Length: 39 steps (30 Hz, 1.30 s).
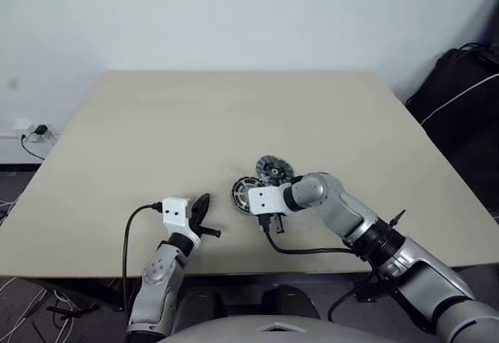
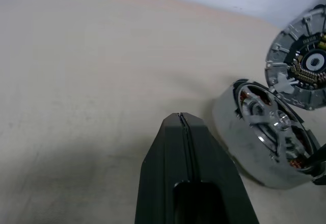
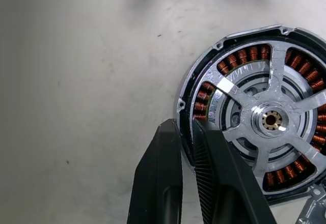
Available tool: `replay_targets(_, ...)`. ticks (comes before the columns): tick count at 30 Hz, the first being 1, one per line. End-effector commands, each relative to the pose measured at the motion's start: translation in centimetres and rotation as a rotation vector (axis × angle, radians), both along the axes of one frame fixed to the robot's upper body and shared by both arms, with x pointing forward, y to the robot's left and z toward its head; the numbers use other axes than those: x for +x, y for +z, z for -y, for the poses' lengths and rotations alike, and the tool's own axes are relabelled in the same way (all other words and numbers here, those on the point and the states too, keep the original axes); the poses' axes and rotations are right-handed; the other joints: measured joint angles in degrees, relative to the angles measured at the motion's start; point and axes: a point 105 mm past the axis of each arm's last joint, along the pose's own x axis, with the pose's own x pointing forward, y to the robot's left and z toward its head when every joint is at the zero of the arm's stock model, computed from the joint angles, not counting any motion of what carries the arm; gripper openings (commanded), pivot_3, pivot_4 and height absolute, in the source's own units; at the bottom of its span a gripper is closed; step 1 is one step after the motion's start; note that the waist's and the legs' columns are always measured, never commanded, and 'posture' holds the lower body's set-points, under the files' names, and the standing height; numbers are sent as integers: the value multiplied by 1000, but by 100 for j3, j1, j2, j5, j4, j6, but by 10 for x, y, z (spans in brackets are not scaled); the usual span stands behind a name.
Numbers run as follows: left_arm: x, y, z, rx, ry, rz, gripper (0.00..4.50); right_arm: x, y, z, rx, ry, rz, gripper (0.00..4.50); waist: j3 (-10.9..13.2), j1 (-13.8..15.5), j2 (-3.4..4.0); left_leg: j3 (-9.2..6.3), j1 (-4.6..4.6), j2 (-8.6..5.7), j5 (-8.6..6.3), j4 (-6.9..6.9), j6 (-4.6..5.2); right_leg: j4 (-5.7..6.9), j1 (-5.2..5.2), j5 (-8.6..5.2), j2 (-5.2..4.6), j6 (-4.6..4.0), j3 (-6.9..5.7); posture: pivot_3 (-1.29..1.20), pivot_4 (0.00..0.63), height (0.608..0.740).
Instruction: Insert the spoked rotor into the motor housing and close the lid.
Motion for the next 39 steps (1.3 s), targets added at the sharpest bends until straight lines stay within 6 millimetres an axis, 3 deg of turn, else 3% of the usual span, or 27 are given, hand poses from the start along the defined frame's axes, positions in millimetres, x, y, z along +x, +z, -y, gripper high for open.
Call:
replay_targets(1, 5, 11, 2, -7, 3, 51, 0, -1, 24, 2, 91, -77, -1, 86, 0, 14, 0, 0, -4, 0, 0, 0, 0, -2, -3, -1, 0, -3, 0, 0, 0, 740)
replay_targets(6, 3, 8, 3, -15, 6, 43, 0, -29, 31, 6, 179, -232, -139, 86, 0, 30, 0, -1, -28, -1, -10, -3, 1, -12, -21, 10, -3, -43, -9, 0, 0, 740)
replay_targets(10, 2, 6, 5, -19, 0, 35, 0, -37, 30, 13, 176, -370, -193, 86, 1, 30, 0, -3, -41, 0, -16, 0, 2, -19, -28, 7, -4, -43, -20, 0, 0, 740)
replay_targets(19, 3, 6, 9, -20, -23, 28, 0, -29, 35, 9, 249, -591, -269, 86, 1, 27, 1, -10, -42, 0, -29, 17, 25, -19, -19, -3, -6, -2, -27, 0, 0, 740)
replay_targets(27, 3, 6, 8, -17, -26, 28, 0, -22, 23, -6, 244, -621, -259, 86, 1, -1, 1, -10, -49, -1, -15, 17, 2, -21, -21, -3, -5, -2, -32, 0, 0, 740)
replay_targets(32, 4, 7, 6, -13, -23, 30, 0, -18, 33, -34, 332, -585, -263, 1771, 1, -23, 2, -11, -47, 0, -12, 17, -3, -15, -22, -3, -2, -2, -32, 0, 0, 740)
replay_targets(35, 5, 9, 2, -4, -18, 37, 0, -10, 55, -56, 464, -564, -240, 2714, 1, -23, 3, -13, -47, 1, -11, 17, -5, -12, -22, -3, 0, -2, -33, 0, 0, 740)
replay_targets(39, 6, 10, -1, 5, -16, 39, 0, 4, 87, -72, 650, -575, -203, 2714, 1, -19, 3, -13, -48, 0, -10, 18, -7, -10, -22, -2, 1, 0, -32, 0, 0, 740)
